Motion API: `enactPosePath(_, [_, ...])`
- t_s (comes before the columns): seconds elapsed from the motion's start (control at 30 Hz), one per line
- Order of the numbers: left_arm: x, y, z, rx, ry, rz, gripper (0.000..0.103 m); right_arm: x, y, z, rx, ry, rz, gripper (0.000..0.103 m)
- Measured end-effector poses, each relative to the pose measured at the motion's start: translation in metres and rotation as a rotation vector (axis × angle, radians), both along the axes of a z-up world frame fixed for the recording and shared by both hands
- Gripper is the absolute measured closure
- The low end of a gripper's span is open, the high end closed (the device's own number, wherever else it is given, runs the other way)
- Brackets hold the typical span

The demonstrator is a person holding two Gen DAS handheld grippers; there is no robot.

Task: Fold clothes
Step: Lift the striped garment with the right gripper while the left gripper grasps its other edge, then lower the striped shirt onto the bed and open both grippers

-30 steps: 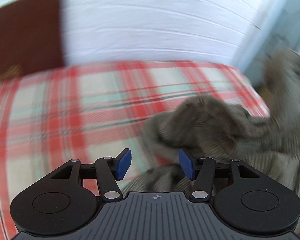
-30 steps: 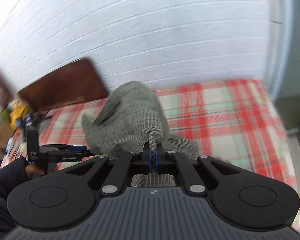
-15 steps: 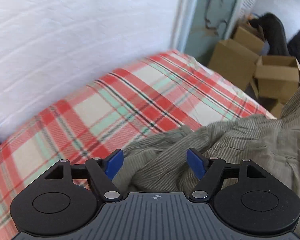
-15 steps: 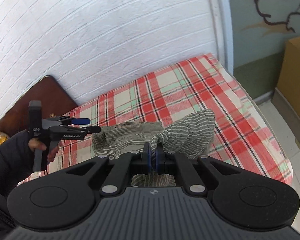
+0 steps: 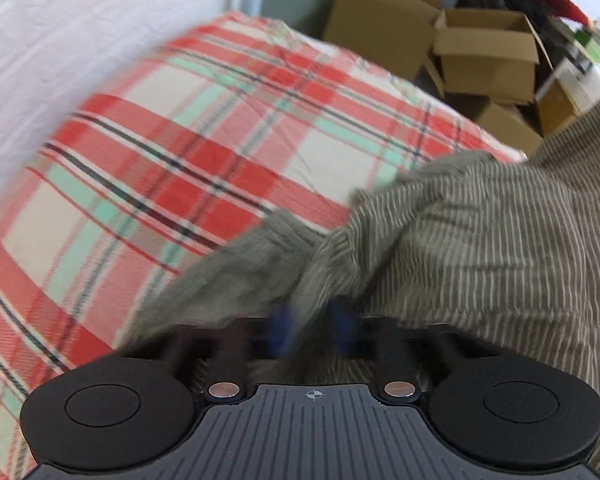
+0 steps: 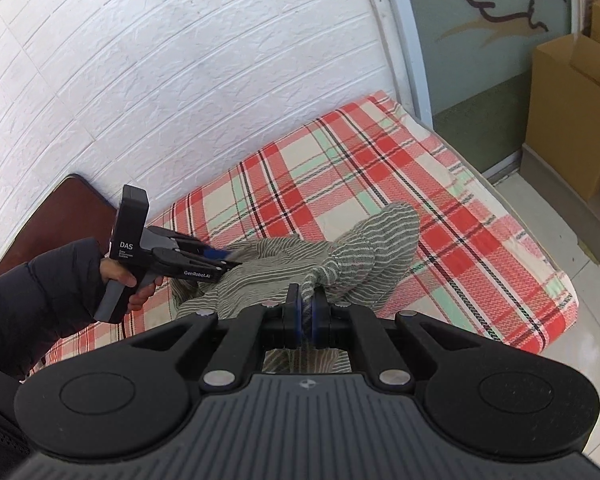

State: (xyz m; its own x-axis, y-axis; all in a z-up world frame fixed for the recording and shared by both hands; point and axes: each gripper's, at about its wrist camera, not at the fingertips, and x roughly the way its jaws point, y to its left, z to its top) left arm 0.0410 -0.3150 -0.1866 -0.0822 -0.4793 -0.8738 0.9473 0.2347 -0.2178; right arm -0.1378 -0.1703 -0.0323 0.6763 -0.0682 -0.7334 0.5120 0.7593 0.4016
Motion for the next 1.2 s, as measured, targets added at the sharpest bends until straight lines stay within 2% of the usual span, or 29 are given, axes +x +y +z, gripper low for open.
enactPosePath(0.03, [-0.002, 0.003, 0.0, -0.003, -0.006, 0.011, 0.103, 0.0, -0.001, 0.0, 0.001, 0.0, -0.002, 0.098])
enactPosePath(0.2, [-0.004, 0.029, 0.016, -0.065, -0.014, 0.143, 0.103, 0.007, -0.011, 0.0, 0.004, -0.015, 0.021, 0.098])
enactPosePath(0.33, [-0.005, 0.056, 0.045, -0.124, -0.071, 0.275, 0.103, 0.022, -0.018, 0.004, -0.006, -0.04, 0.082, 0.098])
enactPosePath(0.5, [0.007, 0.115, 0.095, -0.229, -0.141, 0.507, 0.103, 0.056, -0.022, 0.023, -0.058, -0.096, 0.205, 0.098])
enactPosePath(0.67, [0.011, 0.188, 0.153, -0.324, -0.252, 0.741, 0.103, 0.102, -0.016, 0.051, -0.149, -0.178, 0.337, 0.098])
enactPosePath(0.83, [-0.005, 0.24, 0.205, -0.383, -0.373, 0.903, 0.103, 0.15, -0.006, 0.085, -0.244, -0.268, 0.445, 0.098])
enactPosePath(1.0, [-0.031, 0.263, 0.251, -0.457, -0.471, 1.031, 0.103, 0.19, 0.007, 0.132, -0.36, -0.366, 0.541, 0.098])
enactPosePath(1.2, [-0.058, 0.28, 0.303, -0.579, -0.586, 1.183, 0.103, 0.214, 0.014, 0.187, -0.464, -0.507, 0.619, 0.098])
